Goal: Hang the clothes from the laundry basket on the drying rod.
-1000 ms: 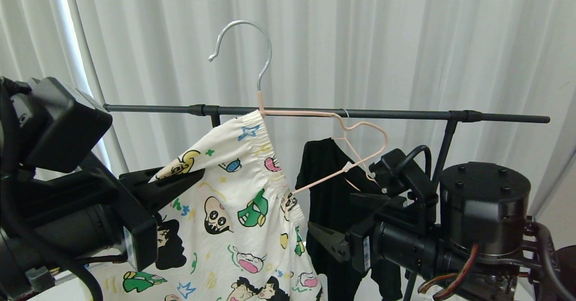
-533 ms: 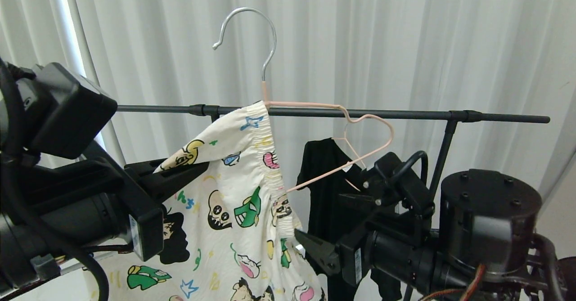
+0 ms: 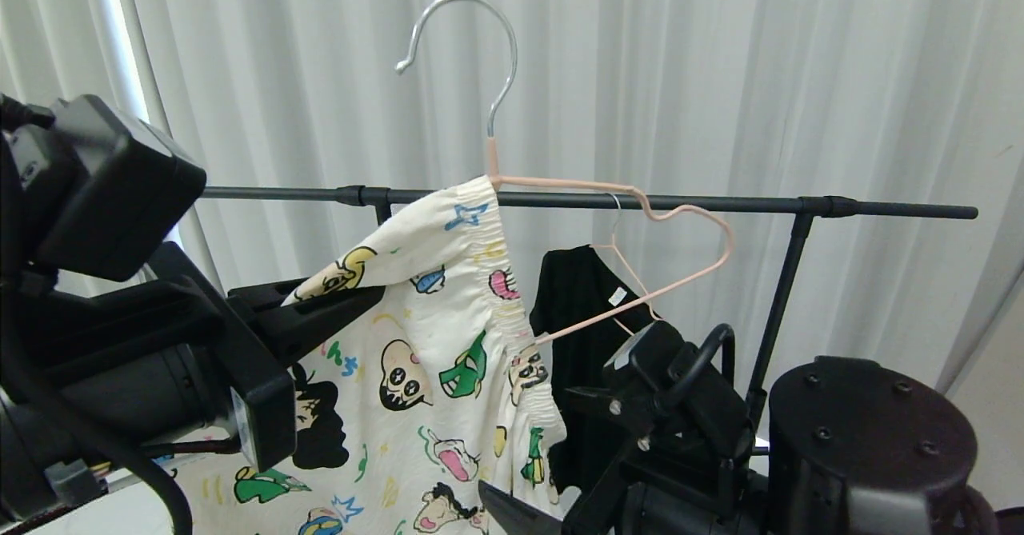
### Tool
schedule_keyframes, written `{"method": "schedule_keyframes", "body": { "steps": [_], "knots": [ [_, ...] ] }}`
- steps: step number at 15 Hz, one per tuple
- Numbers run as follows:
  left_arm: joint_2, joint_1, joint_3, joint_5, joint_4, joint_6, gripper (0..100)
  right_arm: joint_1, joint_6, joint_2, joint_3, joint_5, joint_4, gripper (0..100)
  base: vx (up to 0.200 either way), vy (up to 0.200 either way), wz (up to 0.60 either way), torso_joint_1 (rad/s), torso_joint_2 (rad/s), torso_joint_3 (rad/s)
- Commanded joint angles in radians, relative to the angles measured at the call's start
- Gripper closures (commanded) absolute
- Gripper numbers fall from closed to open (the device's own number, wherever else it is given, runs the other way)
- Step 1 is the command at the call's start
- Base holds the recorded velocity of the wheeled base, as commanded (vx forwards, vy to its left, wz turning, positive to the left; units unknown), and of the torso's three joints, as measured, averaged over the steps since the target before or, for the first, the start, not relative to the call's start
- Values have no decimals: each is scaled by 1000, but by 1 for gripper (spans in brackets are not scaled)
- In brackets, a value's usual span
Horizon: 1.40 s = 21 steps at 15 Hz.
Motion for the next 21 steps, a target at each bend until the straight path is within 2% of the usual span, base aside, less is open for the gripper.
{"method": "schedule_keyframes", "body": {
  "steps": [1, 5, 8, 11, 21],
  "knots": [
    [1, -9, -19, 2, -1, 1, 100, -11, 2, 1, 48, -14, 1, 0, 0, 0, 0, 0, 0, 0],
    [-4, -9, -24, 2, -3, 2, 100, -18, 4, -28, 86, -28, 1, 0, 0, 0, 0, 0, 0, 0],
    [-4, -9, -29, 2, -3, 21, 100, -112, 4, -42, 120, -31, 1, 0, 0, 0, 0, 0, 0, 0],
    [-2, -11, -45, 0, -3, 22, 100, -238, 4, -47, 103, -30, 1, 0, 0, 0, 0, 0, 0, 0],
    [10, -6, -50, 0, -3, 21, 100, -293, 6, -48, 86, -31, -1, 0, 0, 0, 0, 0, 0, 0]
  ]
}}
